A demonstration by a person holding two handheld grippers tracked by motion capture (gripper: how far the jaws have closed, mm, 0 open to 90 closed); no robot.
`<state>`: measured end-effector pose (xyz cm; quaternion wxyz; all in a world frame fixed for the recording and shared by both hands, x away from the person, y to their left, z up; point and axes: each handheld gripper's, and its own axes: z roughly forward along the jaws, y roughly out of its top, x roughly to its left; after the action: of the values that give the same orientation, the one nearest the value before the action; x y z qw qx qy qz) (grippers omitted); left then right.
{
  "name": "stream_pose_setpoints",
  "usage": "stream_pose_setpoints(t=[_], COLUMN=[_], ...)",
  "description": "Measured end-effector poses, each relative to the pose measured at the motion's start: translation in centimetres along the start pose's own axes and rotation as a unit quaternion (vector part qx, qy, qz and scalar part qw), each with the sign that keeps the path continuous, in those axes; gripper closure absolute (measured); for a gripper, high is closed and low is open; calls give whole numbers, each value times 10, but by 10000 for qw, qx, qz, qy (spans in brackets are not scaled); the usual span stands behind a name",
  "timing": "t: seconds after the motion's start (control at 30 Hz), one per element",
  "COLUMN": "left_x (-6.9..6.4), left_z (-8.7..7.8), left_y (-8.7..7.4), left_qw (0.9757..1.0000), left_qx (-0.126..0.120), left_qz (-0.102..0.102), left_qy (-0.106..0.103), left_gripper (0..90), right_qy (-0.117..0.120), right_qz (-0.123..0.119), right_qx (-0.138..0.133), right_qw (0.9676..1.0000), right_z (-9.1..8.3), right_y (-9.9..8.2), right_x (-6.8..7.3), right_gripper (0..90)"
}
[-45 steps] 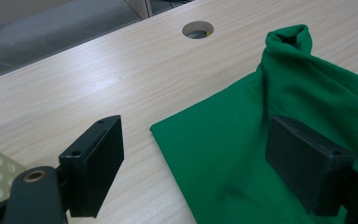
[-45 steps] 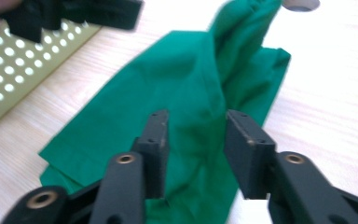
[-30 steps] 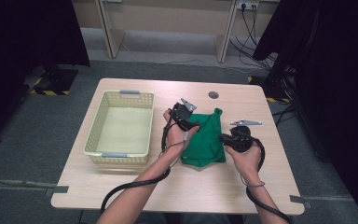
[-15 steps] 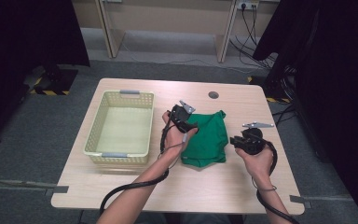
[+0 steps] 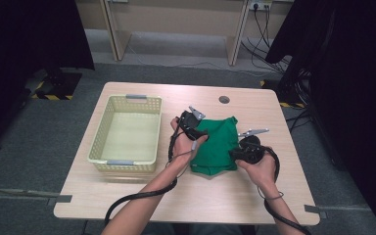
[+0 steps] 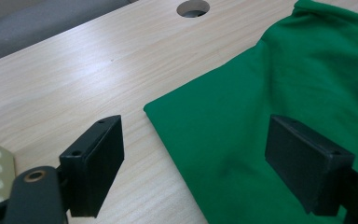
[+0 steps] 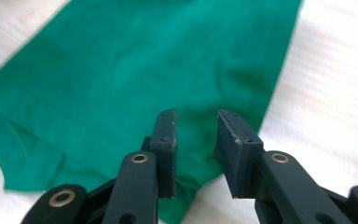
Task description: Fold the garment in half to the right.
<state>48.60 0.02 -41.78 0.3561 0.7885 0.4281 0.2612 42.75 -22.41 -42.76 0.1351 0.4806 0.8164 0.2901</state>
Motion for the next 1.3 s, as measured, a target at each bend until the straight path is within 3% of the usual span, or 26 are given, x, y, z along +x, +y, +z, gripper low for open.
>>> stream_pose_setpoints(t=[0.17, 0.33, 0.47, 0.57, 0.7, 0.8, 1.0, 1.17, 1.3], left_x=[1, 2, 4, 3, 4, 4, 5, 1, -1], left_z=[0, 1, 6, 13, 27, 37, 40, 37, 34], left_y=[-2, 1, 9, 18, 31, 35, 33, 30, 29], left_qw=[10000, 10000, 10000, 9998, 9990, 9989, 9991, 9991, 9990], left_qx=[0, -15, -33, -72, -51, 100, 183, 143, 103], left_qz=[-49, -32, 25, 119, 319, 271, 212, 217, 238], left_qy=[17, -4, -8, -135, -322, -378, -330, -344, -371], left_gripper=[188, 194, 220, 233, 262, 264, 259, 258, 254], right_qy=[-38, 20, 4, -110, -315, -311, -345, -273, -236], right_qz=[-22, -12, -5, 90, 338, 549, 576, 666, 737], right_qx=[183, 112, -328, -477, -470, -479, -484, -356, -282], right_qw=[9998, 9999, 9995, 9988, 9978, 9969, 9966, 9968, 9966], right_z=[-2, -6, -19, -16, -3, 4, 11, 23, 33], right_y=[-10, -6, 13, 33, 56, 65, 76, 84, 84], right_x=[-4, -3, -1, -9, -26, -36, -39, -41, -43], right_gripper=[697, 684, 672, 665, 641, 635, 615, 682, 837])
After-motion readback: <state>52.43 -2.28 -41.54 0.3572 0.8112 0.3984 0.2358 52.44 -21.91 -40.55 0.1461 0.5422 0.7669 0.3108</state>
